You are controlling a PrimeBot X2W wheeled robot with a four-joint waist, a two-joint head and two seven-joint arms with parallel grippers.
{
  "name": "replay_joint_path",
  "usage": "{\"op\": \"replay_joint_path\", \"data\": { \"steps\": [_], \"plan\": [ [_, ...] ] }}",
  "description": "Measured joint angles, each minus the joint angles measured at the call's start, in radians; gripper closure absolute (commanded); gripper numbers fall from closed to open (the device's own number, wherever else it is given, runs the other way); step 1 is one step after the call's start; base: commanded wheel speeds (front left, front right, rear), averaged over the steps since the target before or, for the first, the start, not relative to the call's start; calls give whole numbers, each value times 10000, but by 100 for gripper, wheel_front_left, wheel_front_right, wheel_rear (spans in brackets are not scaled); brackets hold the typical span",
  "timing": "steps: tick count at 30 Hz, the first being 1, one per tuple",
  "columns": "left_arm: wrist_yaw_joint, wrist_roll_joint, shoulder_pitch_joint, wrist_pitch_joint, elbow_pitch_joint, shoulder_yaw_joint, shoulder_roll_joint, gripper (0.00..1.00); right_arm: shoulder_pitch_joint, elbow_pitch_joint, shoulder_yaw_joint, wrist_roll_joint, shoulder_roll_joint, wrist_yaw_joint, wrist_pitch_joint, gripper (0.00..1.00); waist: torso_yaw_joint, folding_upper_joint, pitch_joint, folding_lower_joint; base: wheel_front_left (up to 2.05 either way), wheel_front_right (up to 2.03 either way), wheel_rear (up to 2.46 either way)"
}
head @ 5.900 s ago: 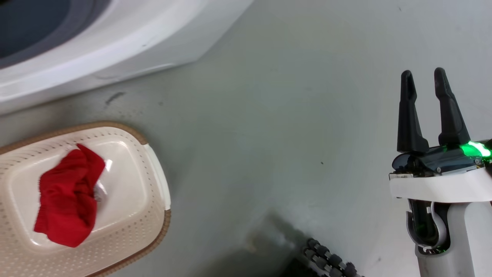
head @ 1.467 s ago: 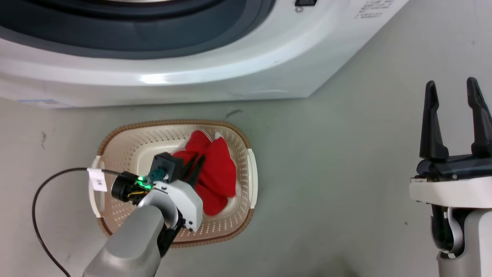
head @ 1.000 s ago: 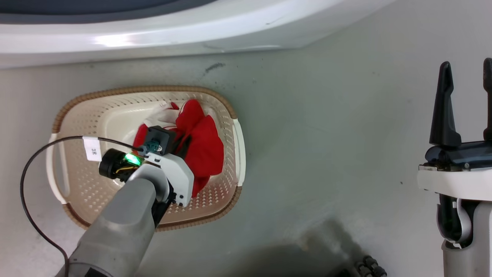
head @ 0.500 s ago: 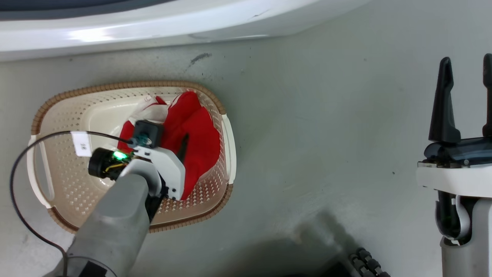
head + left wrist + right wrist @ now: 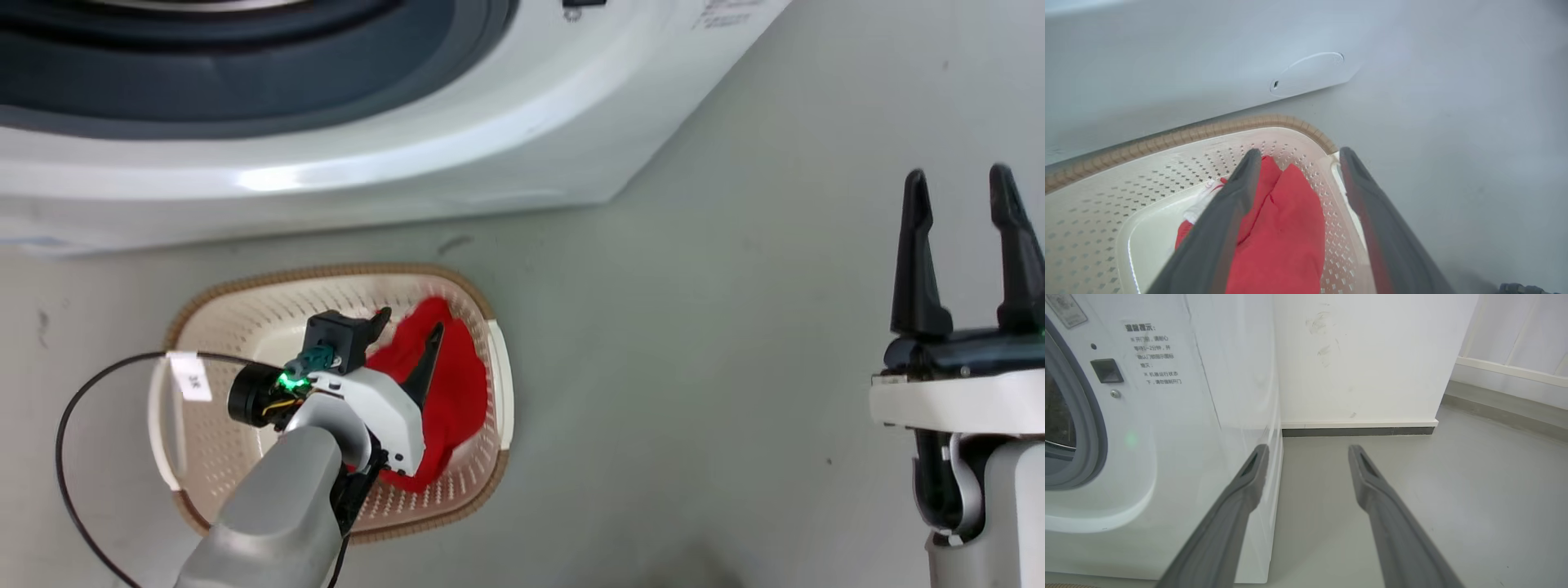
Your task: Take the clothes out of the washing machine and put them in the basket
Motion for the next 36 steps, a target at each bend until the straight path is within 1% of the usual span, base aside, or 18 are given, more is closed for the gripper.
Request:
{"op": "replay_joint_path", "data": {
  "steps": [6,10,11,14,17,21,24,29,36],
  "plan": [
    [-2,320,881,2,-2031,855,261,0,517,213,-125,-207,-2,-2,0,0,250,0,-1352,-2,0,0,0],
    [-2,658,1480,0,-3248,1791,341,0,886,328,-190,-274,0,-2,0,0,499,0,-2163,-2,0,0,0],
    [-2,892,1825,0,-3870,2293,345,0,1024,360,-259,-274,-2,-2,0,0,625,0,-2549,-2,0,0,0],
    [27,1281,2383,2,-4759,3024,307,0,1241,370,-330,-299,0,-2,0,0,809,0,-3082,-3,0,0,0],
    [198,1937,2929,0,-5683,3611,251,0,1440,364,-441,-378,0,-2,0,0,1007,0,-3537,-3,0,0,0],
    [512,2591,4002,2,-6985,4328,-136,0,1715,330,-508,-393,0,-2,0,0,1244,0,-4052,-2,0,0,0],
    [648,2752,4808,0,-7647,4943,-454,0,2001,320,-462,-407,-2,-2,0,0,1359,0,-4403,-2,0,0,0],
    [734,3244,5971,2,-8341,5540,-874,0,2573,359,-395,-395,0,-2,0,0,1459,0,-4959,-2,0,0,0],
    [715,3799,6999,0,-8882,5856,-1237,0,3473,460,-389,-282,-2,-2,0,0,1494,0,-5579,-2,0,0,0]
  ]
}}
